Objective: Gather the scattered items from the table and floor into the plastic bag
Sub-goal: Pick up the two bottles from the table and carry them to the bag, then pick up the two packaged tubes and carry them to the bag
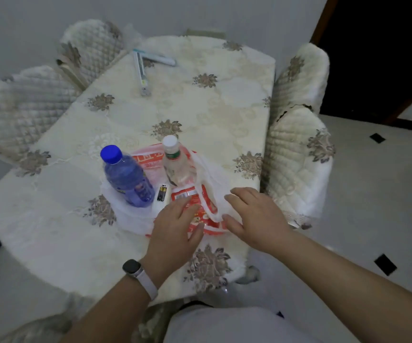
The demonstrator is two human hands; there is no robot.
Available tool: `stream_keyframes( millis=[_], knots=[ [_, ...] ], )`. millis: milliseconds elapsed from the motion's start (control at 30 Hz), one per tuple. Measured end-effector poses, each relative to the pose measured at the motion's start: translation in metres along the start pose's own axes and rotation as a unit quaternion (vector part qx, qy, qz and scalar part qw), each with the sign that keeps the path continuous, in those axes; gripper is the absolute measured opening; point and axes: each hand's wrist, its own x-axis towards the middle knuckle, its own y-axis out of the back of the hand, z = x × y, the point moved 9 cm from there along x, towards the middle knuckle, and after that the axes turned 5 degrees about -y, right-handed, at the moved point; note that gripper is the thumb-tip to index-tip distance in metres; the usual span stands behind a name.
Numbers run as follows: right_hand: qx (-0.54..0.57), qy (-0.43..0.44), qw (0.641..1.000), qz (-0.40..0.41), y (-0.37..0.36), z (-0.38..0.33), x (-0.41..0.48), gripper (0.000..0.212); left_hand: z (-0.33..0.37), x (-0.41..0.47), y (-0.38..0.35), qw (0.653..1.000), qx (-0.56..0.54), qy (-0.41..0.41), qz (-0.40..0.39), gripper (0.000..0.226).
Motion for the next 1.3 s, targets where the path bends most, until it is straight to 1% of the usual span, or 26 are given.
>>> stream_keyframes(
  millis=[133,200,267,400,567,767,933,1067,1200,1300],
  knots=[
    [-0.015,-0.017,1.0,0.014,0.03,0.056,-0.057,0.048,0.075,0.013,-0.025,0.999,0.038,-0.033,-0.02,0.037],
    [-0.02,-0.045,0.998,0.025,0.051,0.091,-0.092,0.049,0.118,0.019,-0.041,0.998,0.034,-0.047,-0.028,0.04],
    [-0.037,-0.067,0.996,0.047,0.073,0.127,-0.127,0.048,0.167,0.027,-0.057,0.995,0.037,-0.083,-0.03,0.041],
    [-0.051,-0.113,0.991,0.057,0.102,0.197,-0.191,0.047,0.25,0.047,-0.092,0.99,0.043,-0.128,-0.037,0.041],
    [-0.066,-0.184,0.976,0.098,0.137,0.271,-0.269,0.049,0.346,0.066,-0.142,0.964,0.064,-0.248,-0.077,0.04],
    [-0.083,-0.263,0.953,0.122,0.153,0.343,-0.328,0.05,0.427,0.103,-0.188,0.937,0.078,-0.326,-0.1,0.044],
    [-0.102,-0.295,0.94,0.135,0.163,0.391,-0.342,0.047,0.459,0.147,-0.236,0.924,0.052,-0.363,-0.103,0.043],
    [-0.112,-0.313,0.939,0.093,0.162,0.446,-0.332,0.048,0.474,0.195,-0.285,0.919,0.019,-0.38,-0.105,0.04],
    [-0.129,-0.322,0.937,0.044,0.167,0.504,-0.283,0.052,0.479,0.262,-0.322,0.918,0.001,-0.377,-0.119,0.042],
    [-0.132,-0.322,0.937,0.037,0.183,0.541,-0.226,0.051,0.473,0.321,-0.336,0.924,-0.028,-0.364,-0.116,0.042]
  ],
)
